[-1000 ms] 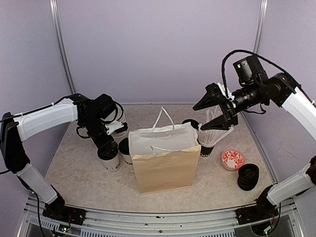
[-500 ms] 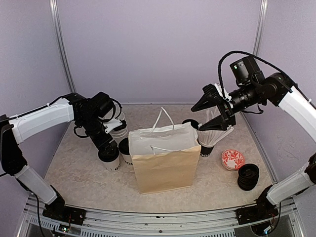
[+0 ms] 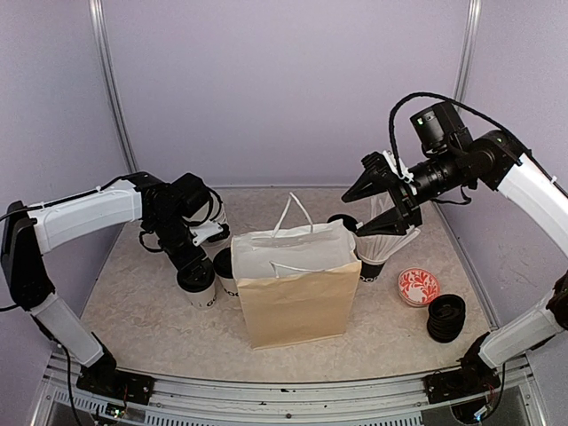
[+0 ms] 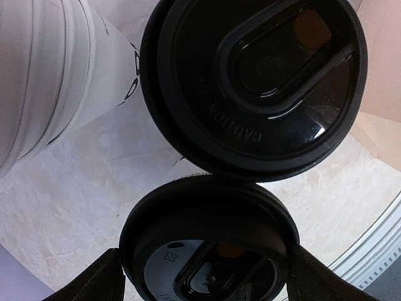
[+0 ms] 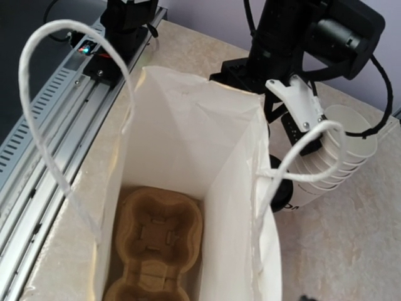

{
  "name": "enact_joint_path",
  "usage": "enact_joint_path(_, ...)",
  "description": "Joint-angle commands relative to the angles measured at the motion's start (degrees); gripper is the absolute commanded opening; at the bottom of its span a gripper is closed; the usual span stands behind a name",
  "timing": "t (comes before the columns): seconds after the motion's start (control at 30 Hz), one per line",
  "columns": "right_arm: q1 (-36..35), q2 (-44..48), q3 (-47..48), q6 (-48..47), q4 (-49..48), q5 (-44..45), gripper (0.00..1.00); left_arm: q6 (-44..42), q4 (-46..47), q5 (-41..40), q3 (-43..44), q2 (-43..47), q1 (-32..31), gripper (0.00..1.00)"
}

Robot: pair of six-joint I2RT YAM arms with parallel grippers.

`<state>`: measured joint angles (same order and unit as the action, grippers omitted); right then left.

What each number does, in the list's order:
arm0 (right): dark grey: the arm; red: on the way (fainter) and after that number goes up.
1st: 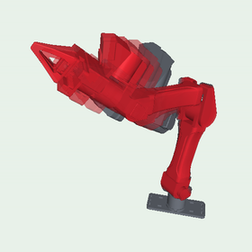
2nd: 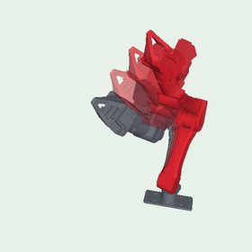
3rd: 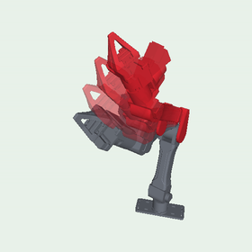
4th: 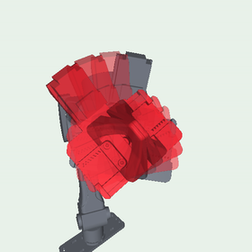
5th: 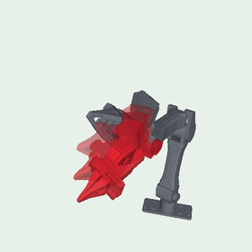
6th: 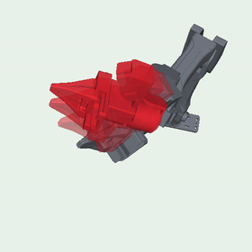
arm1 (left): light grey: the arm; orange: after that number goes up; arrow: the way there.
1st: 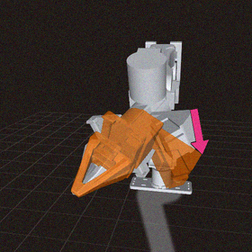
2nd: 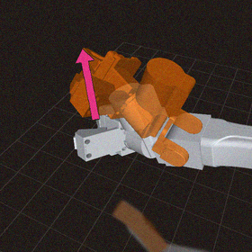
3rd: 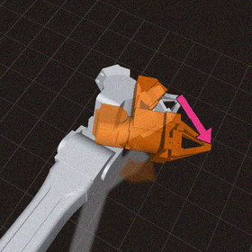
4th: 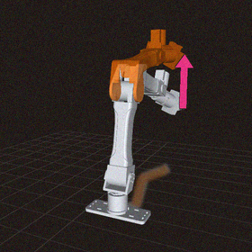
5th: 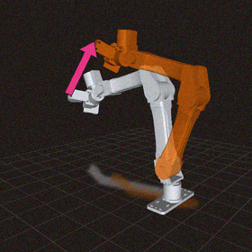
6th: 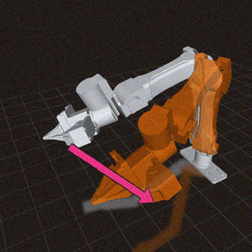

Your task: Pack the takeout coffee

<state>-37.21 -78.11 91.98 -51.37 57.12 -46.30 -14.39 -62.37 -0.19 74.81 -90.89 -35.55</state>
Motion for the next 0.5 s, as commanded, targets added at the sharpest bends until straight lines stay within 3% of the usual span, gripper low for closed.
enact_joint_path(0.0, 0.5, 0.5, 0.7, -0.1, 0.8, -0.7, 0.66, 0.0, 0.1, 2.5, 1.0, -1.0, 0.2, 0.83)
enact_joint_path(0.47, 0.5, 0.2, 0.3, -0.1, 0.3, -0.5, 0.65, 1.2, -0.6, -1.0, -3.1, 0.3, -2.5, 0.81)
